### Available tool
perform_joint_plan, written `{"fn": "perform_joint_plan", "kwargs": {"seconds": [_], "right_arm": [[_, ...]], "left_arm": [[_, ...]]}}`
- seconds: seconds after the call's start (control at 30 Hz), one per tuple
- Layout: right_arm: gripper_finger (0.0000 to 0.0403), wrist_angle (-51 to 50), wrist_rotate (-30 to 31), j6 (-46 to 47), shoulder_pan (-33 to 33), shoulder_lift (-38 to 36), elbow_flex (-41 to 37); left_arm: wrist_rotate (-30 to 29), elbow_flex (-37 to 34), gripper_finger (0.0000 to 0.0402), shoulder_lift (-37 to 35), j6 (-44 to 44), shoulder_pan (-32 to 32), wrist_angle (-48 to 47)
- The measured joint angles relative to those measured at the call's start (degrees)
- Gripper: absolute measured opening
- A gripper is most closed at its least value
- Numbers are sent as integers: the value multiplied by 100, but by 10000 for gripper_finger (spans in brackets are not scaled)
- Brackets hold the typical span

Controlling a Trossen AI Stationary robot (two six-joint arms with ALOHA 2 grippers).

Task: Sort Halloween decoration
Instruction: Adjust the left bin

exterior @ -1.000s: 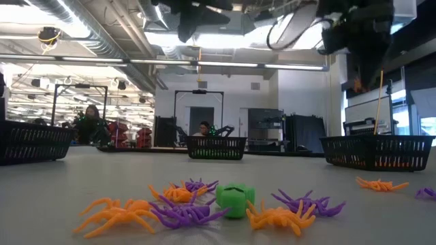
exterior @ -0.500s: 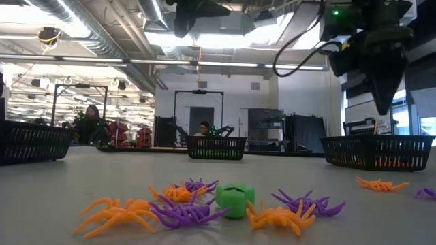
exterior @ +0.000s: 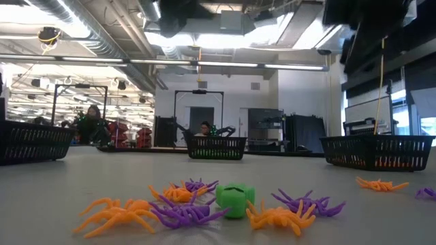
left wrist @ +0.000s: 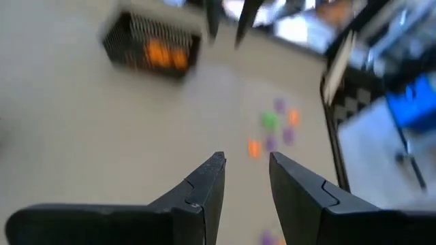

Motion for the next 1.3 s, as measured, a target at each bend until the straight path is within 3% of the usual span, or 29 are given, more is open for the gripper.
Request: {"fn": "perform_joint_plan", "kwargs": {"seconds": [0.17,0.5,0.73,0.93,1.03,1.13,1.3], "right_arm": [[150,569,757,432,759,272,4],[150,962,840,1162,1111,1156,4],[150,960,236,1887,1185,1564,4],[149,910,136,2276,1529,1584,4],[149,892,479,2401,1703,1584,4],[150,825,1190,2373,1826,1584,4],[150,601,1863,1656,1842,1584,4]], "left_arm": [[458,0,110,0,-12,-278,-1352],[434,0,110,2,-12,-1307,-2915],[524,0,110,2,19,-1738,-2998],[572,0,110,2,169,-1915,-2838],[510,0,110,2,321,-1915,-2767],[306,0,110,2,275,-1860,-2781],[-175,0,110,2,25,-1689,-2557]]}}
